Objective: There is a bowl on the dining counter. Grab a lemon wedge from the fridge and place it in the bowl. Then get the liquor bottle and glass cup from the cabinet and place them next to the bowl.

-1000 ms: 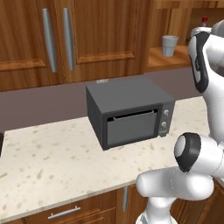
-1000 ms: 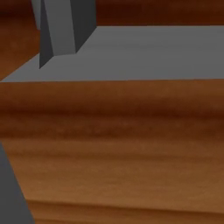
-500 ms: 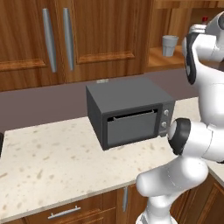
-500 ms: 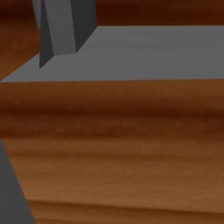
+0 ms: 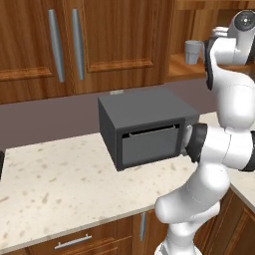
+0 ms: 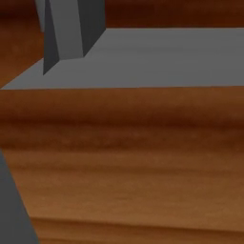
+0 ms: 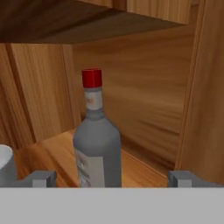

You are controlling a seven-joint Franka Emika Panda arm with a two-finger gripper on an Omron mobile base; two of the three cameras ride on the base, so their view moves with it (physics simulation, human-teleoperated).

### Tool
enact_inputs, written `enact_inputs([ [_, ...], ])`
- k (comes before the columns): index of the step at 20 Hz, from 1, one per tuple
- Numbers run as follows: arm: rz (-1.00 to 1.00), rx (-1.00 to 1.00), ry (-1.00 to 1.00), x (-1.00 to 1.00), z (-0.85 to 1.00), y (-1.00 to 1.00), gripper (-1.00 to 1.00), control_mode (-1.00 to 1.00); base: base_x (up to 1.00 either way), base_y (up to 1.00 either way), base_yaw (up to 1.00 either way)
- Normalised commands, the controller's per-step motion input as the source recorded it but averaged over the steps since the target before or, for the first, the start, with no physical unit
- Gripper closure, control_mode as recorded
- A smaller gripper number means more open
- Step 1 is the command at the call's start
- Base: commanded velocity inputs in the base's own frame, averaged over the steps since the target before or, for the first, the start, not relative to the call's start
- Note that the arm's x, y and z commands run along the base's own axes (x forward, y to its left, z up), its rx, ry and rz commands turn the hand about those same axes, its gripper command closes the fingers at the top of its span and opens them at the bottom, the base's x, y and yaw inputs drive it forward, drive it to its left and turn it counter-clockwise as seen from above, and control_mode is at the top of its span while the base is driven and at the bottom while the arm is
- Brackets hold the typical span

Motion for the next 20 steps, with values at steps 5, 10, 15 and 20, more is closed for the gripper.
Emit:
enact_inputs([
  [5, 0.00, 0.10, 0.05, 0.32, 0.04, -0.12, -1.00, -1.00, 0.00, 0.00, 0.00],
  [10, 0.00, 0.09, 0.02, 0.26, 0.02, -0.15, -1.00, -1.00, 0.00, 0.00, 0.00],
  [15, 0.00, 0.01, 0.00, 0.18, 0.00, -0.18, -1.00, -1.00, 0.00, 0.00, 0.00],
  [20, 0.00, 0.00, 0.00, 0.19, 0.00, -0.20, -1.00, -1.00, 0.00, 0.00, 0.00],
])
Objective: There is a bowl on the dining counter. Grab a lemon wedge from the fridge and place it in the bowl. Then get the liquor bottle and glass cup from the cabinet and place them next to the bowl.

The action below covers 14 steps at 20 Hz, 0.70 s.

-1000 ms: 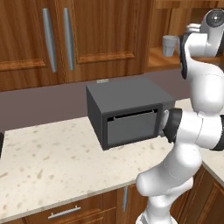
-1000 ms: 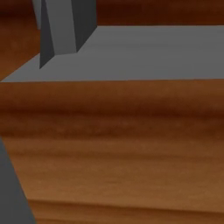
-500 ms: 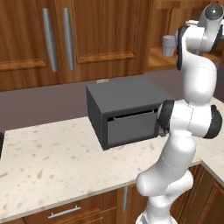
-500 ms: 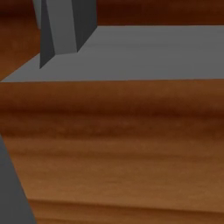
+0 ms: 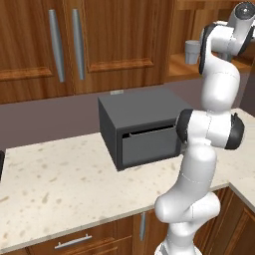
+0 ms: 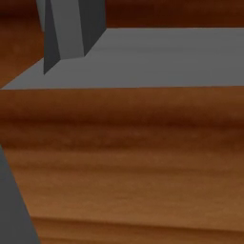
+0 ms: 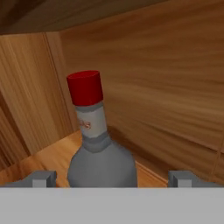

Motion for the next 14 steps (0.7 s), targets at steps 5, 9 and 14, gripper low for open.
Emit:
enact_inputs([
  [5, 0.00, 0.00, 0.00, 0.18, 0.00, -0.15, -1.00, -1.00, 0.00, 0.00, 0.00],
  [9, 0.00, 0.00, 0.03, 0.14, -0.08, -0.01, -1.00, -1.00, 0.00, 0.00, 0.00],
  [14, 0.00, 0.00, 0.08, 0.16, -0.16, 0.00, -1.00, -1.00, 0.00, 0.00, 0.00],
])
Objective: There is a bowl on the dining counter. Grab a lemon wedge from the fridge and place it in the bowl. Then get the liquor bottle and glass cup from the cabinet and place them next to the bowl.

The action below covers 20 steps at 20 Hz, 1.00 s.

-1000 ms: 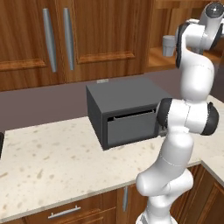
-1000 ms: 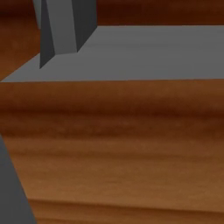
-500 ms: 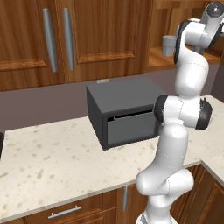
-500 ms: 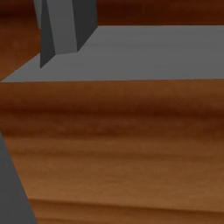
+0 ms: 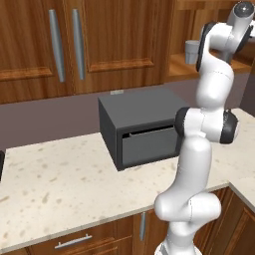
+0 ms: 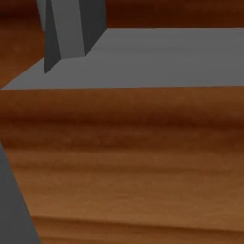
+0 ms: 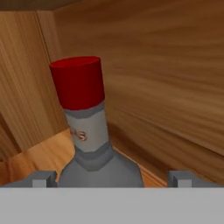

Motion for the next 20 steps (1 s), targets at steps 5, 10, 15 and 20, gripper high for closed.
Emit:
enact_inputs([
  [5, 0.00, 0.00, 0.10, 0.24, -0.24, 0.00, -1.00, -1.00, 0.00, 0.00, 0.00],
  [10, 0.00, 0.00, 0.02, 0.28, -0.19, 0.00, -1.00, -1.00, 0.00, 0.00, 0.00],
  [15, 0.00, 0.00, 0.00, 0.06, -0.12, 0.00, 1.00, -1.00, 0.00, 0.00, 0.00],
  [20, 0.00, 0.00, 0.00, 0.00, -0.01, 0.00, 1.00, -1.00, 0.00, 0.00, 0.00],
])
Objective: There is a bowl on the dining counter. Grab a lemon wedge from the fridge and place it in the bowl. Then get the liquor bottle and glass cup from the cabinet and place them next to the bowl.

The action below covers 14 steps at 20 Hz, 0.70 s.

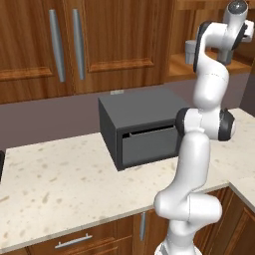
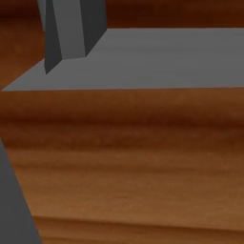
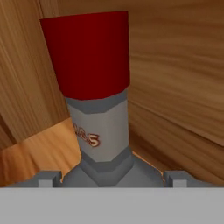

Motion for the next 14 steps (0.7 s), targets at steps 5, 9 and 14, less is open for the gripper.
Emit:
enact_inputs([
  [5, 0.00, 0.00, -0.01, -0.27, -0.03, 0.04, 1.00, -1.00, 0.00, 0.00, 0.00],
  [9, 0.00, 0.00, -0.04, -0.62, -0.13, 0.40, 1.00, -1.00, 0.00, 0.00, 0.00],
  [14, 0.00, 0.00, -0.05, -0.83, -0.17, 0.66, 1.00, -1.00, 0.00, 0.00, 0.00],
])
